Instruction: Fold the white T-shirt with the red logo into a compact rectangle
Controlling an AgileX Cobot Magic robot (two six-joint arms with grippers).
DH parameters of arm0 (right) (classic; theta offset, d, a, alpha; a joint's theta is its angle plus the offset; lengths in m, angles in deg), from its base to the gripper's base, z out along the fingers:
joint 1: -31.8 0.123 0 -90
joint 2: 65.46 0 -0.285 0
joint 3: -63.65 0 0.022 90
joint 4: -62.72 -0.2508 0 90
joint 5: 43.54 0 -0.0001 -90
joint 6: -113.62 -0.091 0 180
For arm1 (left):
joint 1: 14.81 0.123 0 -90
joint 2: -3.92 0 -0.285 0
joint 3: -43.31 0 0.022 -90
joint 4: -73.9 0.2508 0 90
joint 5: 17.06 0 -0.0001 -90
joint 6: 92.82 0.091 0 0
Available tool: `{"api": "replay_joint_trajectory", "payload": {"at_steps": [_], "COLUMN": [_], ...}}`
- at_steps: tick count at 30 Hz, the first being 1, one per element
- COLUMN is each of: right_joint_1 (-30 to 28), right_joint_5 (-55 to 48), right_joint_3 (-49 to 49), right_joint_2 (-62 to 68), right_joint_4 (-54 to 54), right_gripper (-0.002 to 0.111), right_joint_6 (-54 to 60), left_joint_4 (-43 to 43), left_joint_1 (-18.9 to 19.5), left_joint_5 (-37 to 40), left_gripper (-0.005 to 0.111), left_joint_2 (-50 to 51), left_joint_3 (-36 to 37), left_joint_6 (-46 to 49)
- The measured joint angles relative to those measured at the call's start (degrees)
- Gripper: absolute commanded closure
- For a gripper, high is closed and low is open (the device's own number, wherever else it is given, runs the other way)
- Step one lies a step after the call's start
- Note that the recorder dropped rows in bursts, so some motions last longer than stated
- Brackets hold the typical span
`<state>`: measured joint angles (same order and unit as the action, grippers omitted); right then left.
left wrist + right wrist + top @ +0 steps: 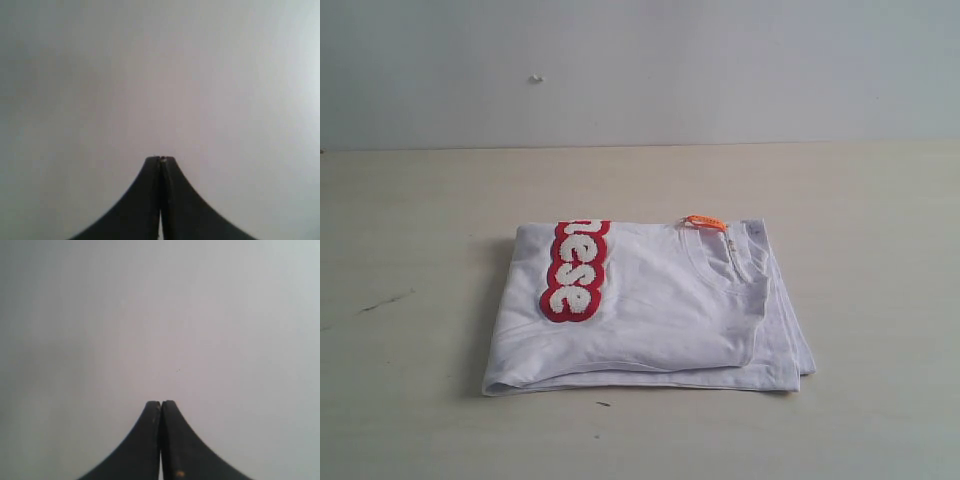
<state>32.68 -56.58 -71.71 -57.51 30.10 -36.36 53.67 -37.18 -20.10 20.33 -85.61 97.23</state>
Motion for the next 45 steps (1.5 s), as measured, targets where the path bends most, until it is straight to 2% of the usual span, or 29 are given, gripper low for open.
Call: {"api": "replay_joint_trajectory", "payload": {"at_steps": [10,34,39,45], "right_joint_1": [0.0,0.0,0.0,0.0], "right_joint_5": [-0.2,-0.3,-0.6,-0.8], "right_joint_3": [0.0,0.0,0.0,0.0], "right_joint_2": [0.0,0.0,0.0,0.0], "right_joint_4": [1.1,1.2,1.2,1.2], "right_gripper": [0.108,0.108,0.108,0.108], "right_joint_6": [0.0,0.1,0.1,0.1], "left_joint_4": [0.0,0.0,0.1,0.1], "left_joint_1": [0.0,0.0,3.0,11.7], "left_joint_5": [0.4,5.9,6.0,6.0], "left_gripper": [0.107,0.107,0.107,0.107], "left_joint_2": [-8.2,-8.5,-8.5,-8.5], "left_joint_3": [0.0,0.0,0.0,0.0], "left_joint_6": [0.0,0.0,0.0,0.0]}}
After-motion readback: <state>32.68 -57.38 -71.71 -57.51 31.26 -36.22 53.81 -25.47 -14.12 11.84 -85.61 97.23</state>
